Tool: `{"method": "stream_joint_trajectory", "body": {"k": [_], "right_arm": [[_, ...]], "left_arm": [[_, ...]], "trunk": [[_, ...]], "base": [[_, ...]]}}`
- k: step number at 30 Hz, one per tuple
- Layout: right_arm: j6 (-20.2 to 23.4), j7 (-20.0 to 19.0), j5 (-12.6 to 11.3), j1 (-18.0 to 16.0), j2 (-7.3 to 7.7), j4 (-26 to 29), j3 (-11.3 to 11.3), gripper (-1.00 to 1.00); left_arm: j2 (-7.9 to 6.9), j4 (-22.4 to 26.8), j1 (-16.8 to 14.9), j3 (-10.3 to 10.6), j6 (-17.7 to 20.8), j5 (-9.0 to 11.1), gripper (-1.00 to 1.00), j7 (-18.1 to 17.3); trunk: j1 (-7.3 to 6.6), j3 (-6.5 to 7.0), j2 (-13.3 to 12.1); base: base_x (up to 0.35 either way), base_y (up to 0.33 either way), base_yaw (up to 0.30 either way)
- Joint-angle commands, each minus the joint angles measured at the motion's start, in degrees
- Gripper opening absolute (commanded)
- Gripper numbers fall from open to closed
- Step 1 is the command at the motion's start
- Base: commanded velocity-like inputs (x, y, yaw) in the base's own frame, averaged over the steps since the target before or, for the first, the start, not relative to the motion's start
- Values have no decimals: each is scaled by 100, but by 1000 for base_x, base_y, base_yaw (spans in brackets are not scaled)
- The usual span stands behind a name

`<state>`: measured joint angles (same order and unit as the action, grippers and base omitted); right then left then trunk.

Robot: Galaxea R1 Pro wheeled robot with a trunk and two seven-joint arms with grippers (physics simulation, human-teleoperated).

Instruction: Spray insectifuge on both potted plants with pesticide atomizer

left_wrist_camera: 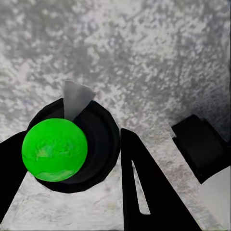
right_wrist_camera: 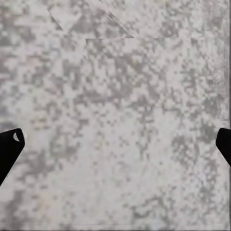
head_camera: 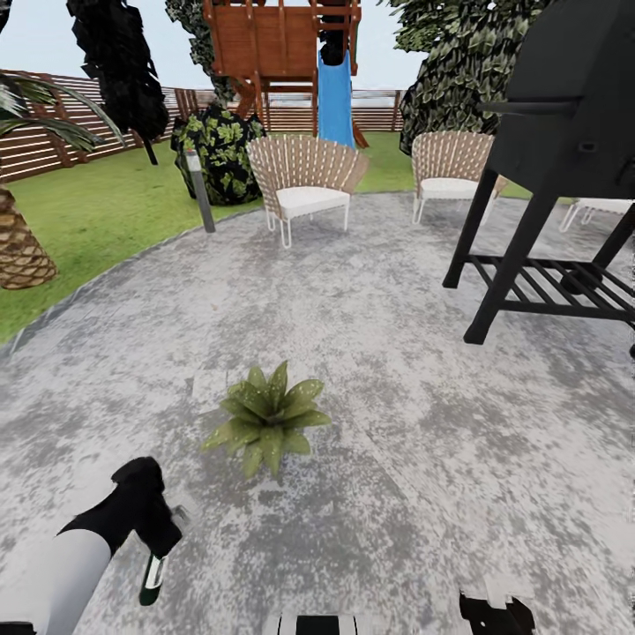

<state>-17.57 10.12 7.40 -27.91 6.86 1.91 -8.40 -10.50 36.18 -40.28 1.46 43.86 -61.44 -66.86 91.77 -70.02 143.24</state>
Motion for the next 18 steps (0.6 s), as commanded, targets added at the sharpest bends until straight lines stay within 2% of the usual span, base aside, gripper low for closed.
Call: {"method": "stream_joint_trajectory", "body": {"k": [1, 2, 3, 4, 6, 10, 14, 18], "right_arm": [[-18, 17, 60, -4, 0, -7, -44, 100], [-18, 17, 60, -4, 0, -7, -43, 100], [-18, 17, 60, -4, 0, -7, -43, 100], [-18, 17, 60, -4, 0, -7, -46, 100], [-18, 17, 63, -4, 2, -9, -48, 100], [-23, 17, 69, -4, 8, -22, -43, 100], [-27, 16, 65, -4, 11, -11, -40, 100], [-27, 12, 61, -4, 1, 1, -39, 100]], "left_arm": [[-2, -8, 117, -113, -332, 425, -100, 418], [1, -15, 247, -244, -704, 825, -100, 844], [2, -18, 331, -311, -967, 1057, -100, 1073], [3, -26, 464, -388, -1504, 1426, -100, 1365], [3, -58, 558, -426, -1982, 1690, -100, 1508], [9, -237, 609, -447, -2435, 2113, -100, 1580], [12, -513, 617, -448, -3116, 2527, -100, 1588], [5, -655, 618, -453, -3332, 2633, -100, 1588]], "trunk": [[-5, -4, 2], [-5, -4, 2], [-5, -4, 2], [-5, -4, 2], [-5, -4, 2], [-5, -4, 2], [-5, -4, 2], [-5, -4, 2]], "base": [[-336, 0, 0], [-336, 0, 0], [-336, 0, 0], [-336, 0, 0], [-336, 22, 0], [-337, 84, 0], [-313, 159, 0], [-222, 171, 0]]}}
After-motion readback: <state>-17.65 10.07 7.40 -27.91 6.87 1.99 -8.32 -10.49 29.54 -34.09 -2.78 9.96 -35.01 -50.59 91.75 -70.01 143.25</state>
